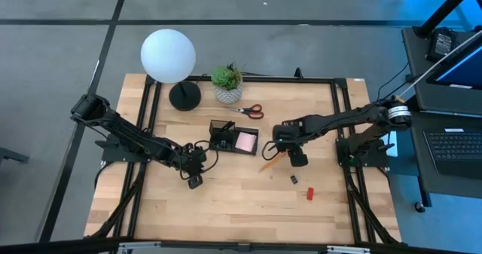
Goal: Pick and place office supplies into organizer
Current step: Put the yellow pencil into the black desk organizer
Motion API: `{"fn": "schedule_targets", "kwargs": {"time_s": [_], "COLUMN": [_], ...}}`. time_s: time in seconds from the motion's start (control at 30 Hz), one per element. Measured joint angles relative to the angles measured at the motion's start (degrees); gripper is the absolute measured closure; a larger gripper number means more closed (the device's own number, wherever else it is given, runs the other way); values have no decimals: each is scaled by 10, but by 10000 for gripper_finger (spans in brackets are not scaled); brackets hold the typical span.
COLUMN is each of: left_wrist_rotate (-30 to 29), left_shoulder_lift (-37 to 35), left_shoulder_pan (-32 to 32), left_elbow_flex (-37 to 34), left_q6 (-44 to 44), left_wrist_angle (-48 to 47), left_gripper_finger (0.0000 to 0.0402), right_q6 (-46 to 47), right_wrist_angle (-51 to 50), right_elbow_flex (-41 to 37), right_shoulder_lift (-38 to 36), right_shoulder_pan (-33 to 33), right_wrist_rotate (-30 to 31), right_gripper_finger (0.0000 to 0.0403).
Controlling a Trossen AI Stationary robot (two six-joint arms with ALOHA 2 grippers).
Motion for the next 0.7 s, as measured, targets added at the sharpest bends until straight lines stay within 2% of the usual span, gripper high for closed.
{"fn": "schedule_targets", "kwargs": {"time_s": [0.37, 0.57, 0.7], "left_wrist_rotate": [-2, -10, -10], "left_shoulder_lift": [0, 0, 0], "left_shoulder_pan": [0, 0, 0], "left_elbow_flex": [0, 0, 0], "left_q6": [0, 0, 0], "left_wrist_angle": [0, 4, 4], "left_gripper_finger": [304, 304, 304], "right_q6": [30, 15, 12], "right_wrist_angle": [232, 411, 476], "right_elbow_flex": [-184, -272, -313], "right_shoulder_lift": [-177, -220, -223], "right_shoulder_pan": [0, 0, 0], "right_wrist_rotate": [-4, -28, -29], "right_gripper_finger": [224, 224, 224]}}
